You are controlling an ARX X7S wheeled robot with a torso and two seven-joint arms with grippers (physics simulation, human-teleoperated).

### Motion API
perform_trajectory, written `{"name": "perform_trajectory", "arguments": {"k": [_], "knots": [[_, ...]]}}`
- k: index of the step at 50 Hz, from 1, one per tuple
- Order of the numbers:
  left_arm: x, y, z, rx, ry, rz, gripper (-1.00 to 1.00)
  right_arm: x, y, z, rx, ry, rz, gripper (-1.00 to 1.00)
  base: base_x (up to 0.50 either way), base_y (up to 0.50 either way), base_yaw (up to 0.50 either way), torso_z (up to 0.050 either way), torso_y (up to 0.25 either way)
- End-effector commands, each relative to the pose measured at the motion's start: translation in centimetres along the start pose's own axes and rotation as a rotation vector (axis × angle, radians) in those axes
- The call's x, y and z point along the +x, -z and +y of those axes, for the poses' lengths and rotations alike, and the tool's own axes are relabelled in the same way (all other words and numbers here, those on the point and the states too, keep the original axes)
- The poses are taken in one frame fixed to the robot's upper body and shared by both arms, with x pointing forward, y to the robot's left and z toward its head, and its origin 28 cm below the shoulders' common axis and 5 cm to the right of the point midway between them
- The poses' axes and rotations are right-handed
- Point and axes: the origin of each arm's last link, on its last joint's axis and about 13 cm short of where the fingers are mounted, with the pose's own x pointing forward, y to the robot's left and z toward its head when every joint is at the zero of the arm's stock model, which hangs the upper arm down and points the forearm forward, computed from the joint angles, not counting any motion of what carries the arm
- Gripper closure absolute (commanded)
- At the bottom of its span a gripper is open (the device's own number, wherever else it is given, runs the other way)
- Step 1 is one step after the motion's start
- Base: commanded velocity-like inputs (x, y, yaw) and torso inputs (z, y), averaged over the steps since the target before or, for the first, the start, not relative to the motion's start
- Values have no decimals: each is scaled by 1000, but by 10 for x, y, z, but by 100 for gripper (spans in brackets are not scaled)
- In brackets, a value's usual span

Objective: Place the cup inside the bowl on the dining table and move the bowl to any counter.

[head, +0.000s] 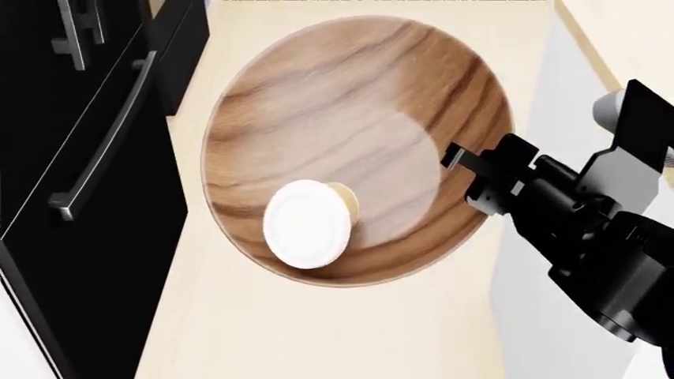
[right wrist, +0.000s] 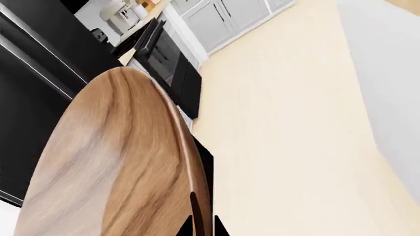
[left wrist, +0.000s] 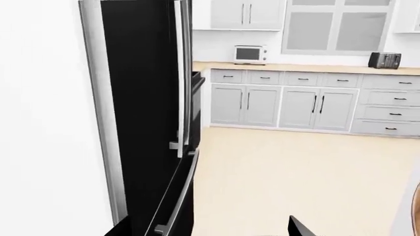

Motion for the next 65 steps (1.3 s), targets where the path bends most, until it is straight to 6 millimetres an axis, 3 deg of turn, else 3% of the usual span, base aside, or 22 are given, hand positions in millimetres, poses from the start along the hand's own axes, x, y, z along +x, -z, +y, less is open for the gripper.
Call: {"name": "perform_trajectory", "arguments": {"k": [1, 15, 19, 26, 65], "knots": [[0, 0, -3, -20, 40, 10, -100, 2, -4, 5, -29, -26, -32, 100, 438, -143, 0, 0, 10], [5, 3, -13, -21, 33, 9, -100, 3, -2, 7, -40, -39, -26, 100, 459, -218, 0, 1, 1], [1, 0, -3, -22, 35, 7, -100, 4, -2, 8, -37, -38, -30, 100, 474, -213, 0, 0, 3], [2, 0, -4, -25, 33, 4, -100, 6, -1, 8, -36, -34, -35, 100, 490, -182, 0, 0, 1], [4, 2, -7, -21, 43, 9, -100, 8, -1, 7, -51, -20, -46, 100, 502, 60, 0, 0, 2]]}}
